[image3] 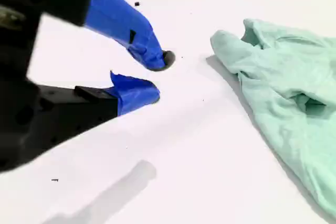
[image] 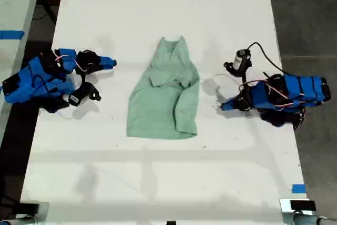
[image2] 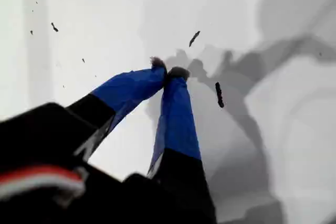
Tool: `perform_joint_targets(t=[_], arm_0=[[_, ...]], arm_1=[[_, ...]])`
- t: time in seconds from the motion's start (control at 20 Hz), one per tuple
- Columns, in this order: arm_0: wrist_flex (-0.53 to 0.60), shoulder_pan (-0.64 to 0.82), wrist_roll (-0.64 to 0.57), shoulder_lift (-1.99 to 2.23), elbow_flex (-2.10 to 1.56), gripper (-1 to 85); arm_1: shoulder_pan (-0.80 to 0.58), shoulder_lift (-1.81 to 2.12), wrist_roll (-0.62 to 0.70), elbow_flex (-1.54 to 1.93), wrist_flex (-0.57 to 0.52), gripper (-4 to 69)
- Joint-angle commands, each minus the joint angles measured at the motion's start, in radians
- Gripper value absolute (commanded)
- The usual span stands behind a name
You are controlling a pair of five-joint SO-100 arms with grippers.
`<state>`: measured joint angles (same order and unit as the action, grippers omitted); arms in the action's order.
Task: Fold t shirt
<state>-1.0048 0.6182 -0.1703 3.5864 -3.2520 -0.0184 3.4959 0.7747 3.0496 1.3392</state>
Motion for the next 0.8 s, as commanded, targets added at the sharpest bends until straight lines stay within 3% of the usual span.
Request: perform_joint_targets(t=[0.0, 0.15, 0.4, 0.55, 0.65, 0.75], arm_0=[[0.127, -0.038, 0.061, 0.009, -0.040, -0.2], [0.144, 0.025, 0.020, 0.009, -0.040, -0.3], [0.146, -0.020, 0.006, 0.011, -0.040, -0.3], [0.133, -0.006, -0.006, 0.011, -0.040, -0.3], [0.133, -0.011, -0.006, 0.011, -0.040, -0.3], [0.133, -0.009, -0.006, 0.011, -0.040, -0.3]], arm_1=[[-0.276, 0.012, -0.726, 0.061, -0.054, 2.0], [-0.285, 0.012, -0.736, 0.061, -0.032, 2.0], [-0.281, 0.012, -0.738, 0.061, -0.023, 2.0], [-0.278, 0.009, -0.612, 0.060, -0.126, 2.6], [-0.270, -0.055, -0.617, -0.029, -0.176, 8.6], [-0.285, -0.388, -0.615, -0.302, -0.160, 16.2]])
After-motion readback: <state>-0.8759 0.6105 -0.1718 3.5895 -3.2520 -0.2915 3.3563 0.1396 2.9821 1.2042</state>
